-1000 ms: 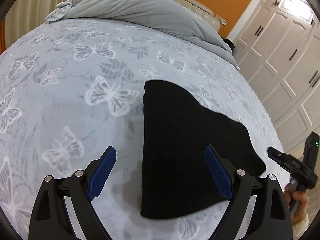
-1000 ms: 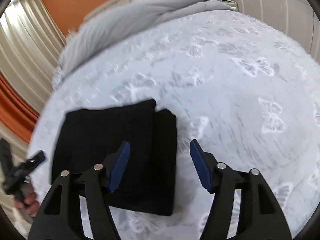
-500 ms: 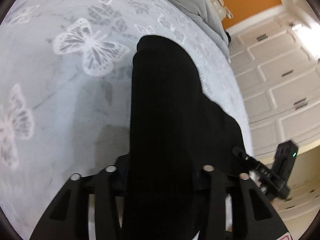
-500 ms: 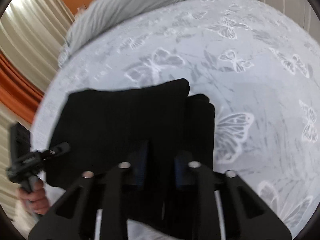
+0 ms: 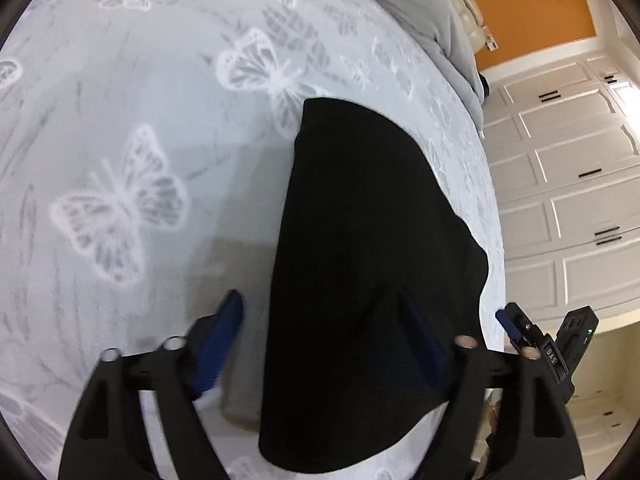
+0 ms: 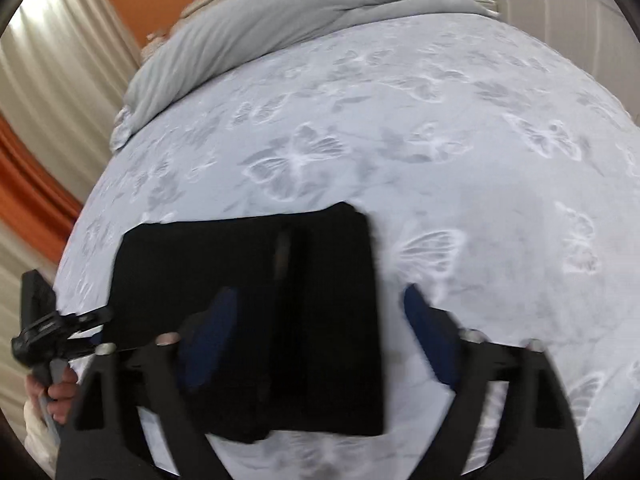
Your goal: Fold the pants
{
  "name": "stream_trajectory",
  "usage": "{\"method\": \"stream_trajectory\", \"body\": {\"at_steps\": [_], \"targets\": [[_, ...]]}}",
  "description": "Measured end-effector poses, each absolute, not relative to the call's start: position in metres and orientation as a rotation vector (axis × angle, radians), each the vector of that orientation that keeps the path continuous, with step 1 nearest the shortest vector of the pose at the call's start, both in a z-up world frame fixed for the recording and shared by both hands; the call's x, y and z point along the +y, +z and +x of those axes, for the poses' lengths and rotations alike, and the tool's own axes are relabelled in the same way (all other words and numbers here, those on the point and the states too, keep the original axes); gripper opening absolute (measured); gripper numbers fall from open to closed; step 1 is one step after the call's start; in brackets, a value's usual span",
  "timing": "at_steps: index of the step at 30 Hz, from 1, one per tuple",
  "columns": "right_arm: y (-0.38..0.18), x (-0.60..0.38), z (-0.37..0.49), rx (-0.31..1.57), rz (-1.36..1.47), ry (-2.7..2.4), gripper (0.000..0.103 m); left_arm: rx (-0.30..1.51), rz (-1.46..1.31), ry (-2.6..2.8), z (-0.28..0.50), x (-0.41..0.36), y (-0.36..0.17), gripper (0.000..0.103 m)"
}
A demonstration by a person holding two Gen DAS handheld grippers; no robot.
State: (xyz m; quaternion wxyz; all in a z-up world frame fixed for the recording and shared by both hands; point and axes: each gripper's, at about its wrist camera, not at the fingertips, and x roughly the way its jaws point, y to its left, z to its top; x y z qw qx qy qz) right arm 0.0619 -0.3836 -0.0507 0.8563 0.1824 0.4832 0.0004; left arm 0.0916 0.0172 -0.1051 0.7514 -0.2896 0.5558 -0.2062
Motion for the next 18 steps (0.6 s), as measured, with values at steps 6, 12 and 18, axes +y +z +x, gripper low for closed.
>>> {"method": "stream_trajectory", "body": {"at_steps": [6,12,18], "targets": [[-0.099,-0.378,0.069,1.14,0.518,0.146,0.032,1.207,-0.623,-0.496,0.097,-0.005,-0.116,0.071],[-0.024,-0.349,0.021,0.964,0.525,0.381,0.022,1.157,-0.659,-0.583,0.074,0.019,-0.062,0.032],[-0.059,-0.347,0.014,1.112,0.352,0.091,0.041,1.177,-0.451,-0.277,0.055,0.059,-0.073,0.056]]}}
